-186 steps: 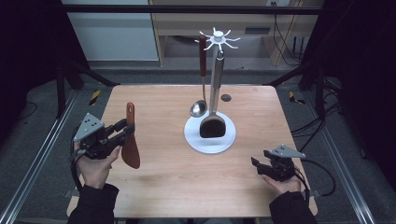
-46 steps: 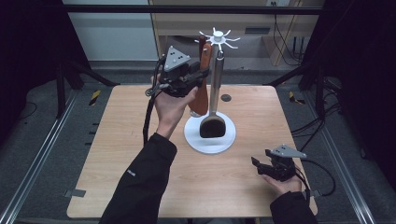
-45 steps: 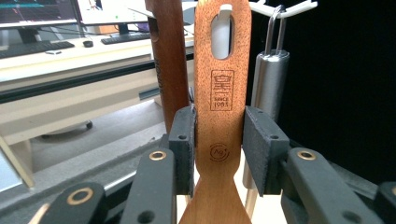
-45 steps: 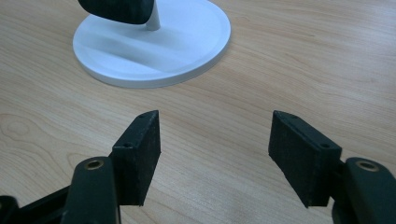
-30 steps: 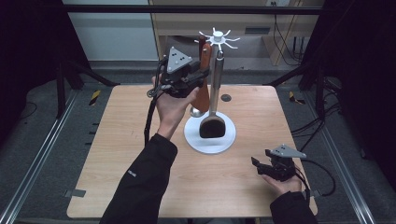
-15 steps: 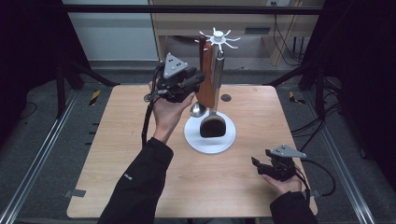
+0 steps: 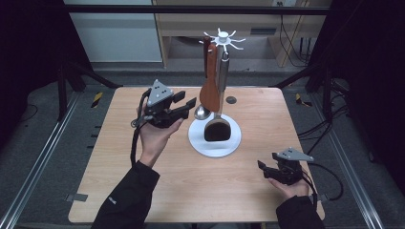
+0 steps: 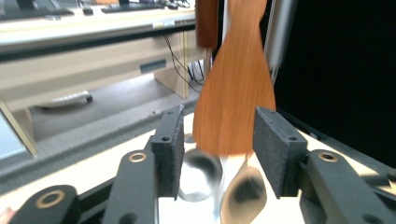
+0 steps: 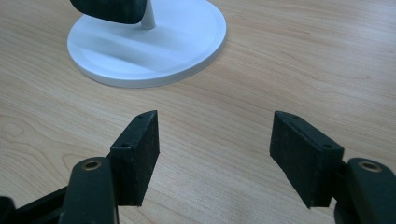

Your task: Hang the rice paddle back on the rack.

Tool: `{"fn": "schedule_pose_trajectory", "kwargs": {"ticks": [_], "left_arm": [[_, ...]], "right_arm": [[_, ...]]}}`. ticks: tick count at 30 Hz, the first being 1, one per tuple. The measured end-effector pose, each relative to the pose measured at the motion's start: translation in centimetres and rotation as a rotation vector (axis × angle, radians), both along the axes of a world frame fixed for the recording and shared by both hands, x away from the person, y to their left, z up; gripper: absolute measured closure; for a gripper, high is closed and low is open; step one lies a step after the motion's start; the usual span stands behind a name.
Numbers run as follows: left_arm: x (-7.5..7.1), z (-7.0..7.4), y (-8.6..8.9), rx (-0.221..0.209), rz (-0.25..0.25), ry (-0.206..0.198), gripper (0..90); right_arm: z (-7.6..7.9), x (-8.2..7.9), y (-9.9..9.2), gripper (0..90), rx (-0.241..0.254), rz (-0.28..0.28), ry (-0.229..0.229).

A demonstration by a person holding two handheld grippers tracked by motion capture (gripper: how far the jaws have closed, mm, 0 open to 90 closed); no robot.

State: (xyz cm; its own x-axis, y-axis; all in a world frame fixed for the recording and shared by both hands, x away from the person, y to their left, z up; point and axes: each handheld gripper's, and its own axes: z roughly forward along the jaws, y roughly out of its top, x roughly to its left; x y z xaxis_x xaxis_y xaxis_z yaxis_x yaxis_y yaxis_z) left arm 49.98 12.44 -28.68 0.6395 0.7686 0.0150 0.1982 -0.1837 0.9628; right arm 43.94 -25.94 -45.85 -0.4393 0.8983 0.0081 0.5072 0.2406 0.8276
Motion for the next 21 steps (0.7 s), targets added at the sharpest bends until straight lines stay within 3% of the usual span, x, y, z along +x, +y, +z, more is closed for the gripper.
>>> {"fn": "schedule_pose_trajectory", "kwargs": {"ticks": [8,21], "left_arm": [[-0.5,-3.8,2.6,0.010,0.024,0.067,46.9],[-2.6,-9.1,5.7,0.144,0.032,0.157,39.4]], "right_arm": [[0.0,0.0,0.0,32.4,0.005,-0.005,0.007],[-0.1,0.0,0.0,31.6,-0.012,-0.009,0.012]]}}
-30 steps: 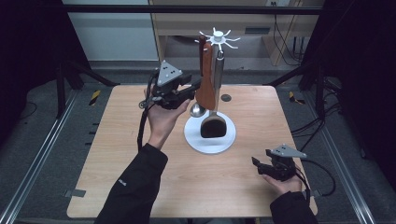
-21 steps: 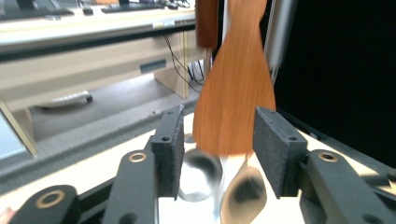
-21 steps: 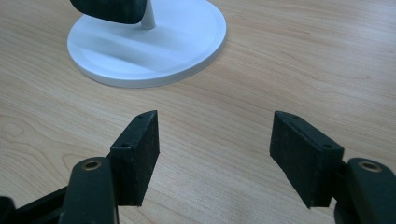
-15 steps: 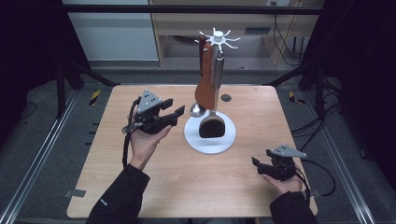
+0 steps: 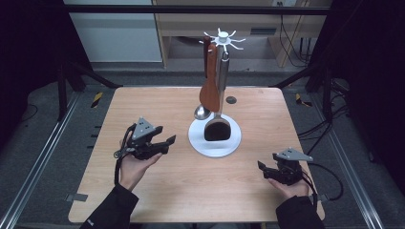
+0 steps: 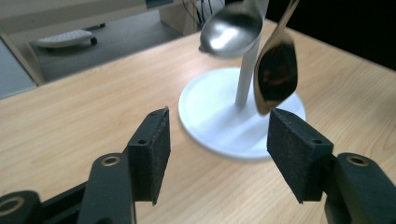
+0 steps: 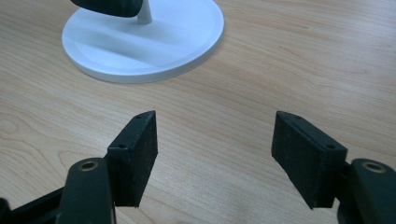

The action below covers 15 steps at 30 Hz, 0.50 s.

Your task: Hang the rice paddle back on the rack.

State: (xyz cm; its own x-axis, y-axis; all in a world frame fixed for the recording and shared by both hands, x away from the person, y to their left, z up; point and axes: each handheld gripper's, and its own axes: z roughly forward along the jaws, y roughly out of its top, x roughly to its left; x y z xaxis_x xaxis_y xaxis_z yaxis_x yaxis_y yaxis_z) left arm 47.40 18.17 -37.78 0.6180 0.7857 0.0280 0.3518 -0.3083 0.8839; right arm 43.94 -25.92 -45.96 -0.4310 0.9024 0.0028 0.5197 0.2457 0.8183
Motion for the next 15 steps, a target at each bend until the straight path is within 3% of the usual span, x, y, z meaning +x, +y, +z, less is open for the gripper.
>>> {"fn": "schedule_pose_trajectory", "kwargs": {"ticks": [10,15], "left_arm": [[-1.5,-4.5,3.0,0.047,0.042,0.089,37.7],[-1.6,-6.3,5.0,0.078,0.090,0.140,37.0]], "right_arm": [[0.0,0.0,-0.1,32.3,-0.001,-0.006,0.009],[0.0,0.0,-0.2,32.3,0.000,-0.006,0.013]]}}
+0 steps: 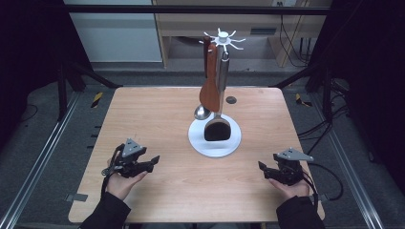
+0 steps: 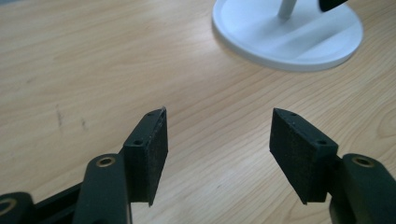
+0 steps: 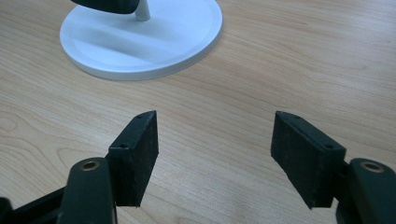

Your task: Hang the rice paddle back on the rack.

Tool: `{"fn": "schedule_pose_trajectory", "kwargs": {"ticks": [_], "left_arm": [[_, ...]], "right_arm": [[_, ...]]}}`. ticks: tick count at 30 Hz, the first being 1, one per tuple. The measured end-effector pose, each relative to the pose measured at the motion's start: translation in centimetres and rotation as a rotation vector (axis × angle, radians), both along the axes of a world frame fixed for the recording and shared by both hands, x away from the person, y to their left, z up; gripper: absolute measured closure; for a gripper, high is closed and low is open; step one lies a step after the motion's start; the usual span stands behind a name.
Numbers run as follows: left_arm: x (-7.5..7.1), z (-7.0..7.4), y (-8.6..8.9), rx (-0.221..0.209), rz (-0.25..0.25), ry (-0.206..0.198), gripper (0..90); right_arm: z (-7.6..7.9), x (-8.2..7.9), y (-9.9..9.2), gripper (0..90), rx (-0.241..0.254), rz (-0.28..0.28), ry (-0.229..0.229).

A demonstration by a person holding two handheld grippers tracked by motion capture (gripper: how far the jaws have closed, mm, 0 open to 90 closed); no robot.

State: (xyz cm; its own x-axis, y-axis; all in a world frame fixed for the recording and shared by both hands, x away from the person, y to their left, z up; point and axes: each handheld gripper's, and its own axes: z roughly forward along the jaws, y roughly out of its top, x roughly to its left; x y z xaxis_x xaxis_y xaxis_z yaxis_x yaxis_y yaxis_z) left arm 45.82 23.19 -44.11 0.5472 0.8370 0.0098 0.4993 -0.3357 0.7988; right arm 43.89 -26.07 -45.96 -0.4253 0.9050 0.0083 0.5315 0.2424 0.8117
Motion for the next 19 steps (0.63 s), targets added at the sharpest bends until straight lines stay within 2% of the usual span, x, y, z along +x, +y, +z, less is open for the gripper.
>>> {"fn": "schedule_pose_trajectory", "kwargs": {"ticks": [7,8,14,19], "left_arm": [[-0.6,-1.2,2.7,0.014,0.057,0.020,36.1],[-0.8,-1.4,3.1,0.014,0.065,0.025,35.9],[-0.9,-2.2,4.3,0.037,0.097,0.046,35.7],[-1.2,-2.3,5.1,0.031,0.113,0.047,34.8]], "right_arm": [[-0.3,0.1,-0.3,32.3,-0.016,-0.007,0.013],[-0.4,0.1,-0.3,32.4,-0.007,-0.016,0.027],[-0.7,0.1,-0.6,32.5,-0.027,-0.022,0.035],[-0.7,0.1,-0.7,32.5,-0.027,-0.023,0.036]]}}
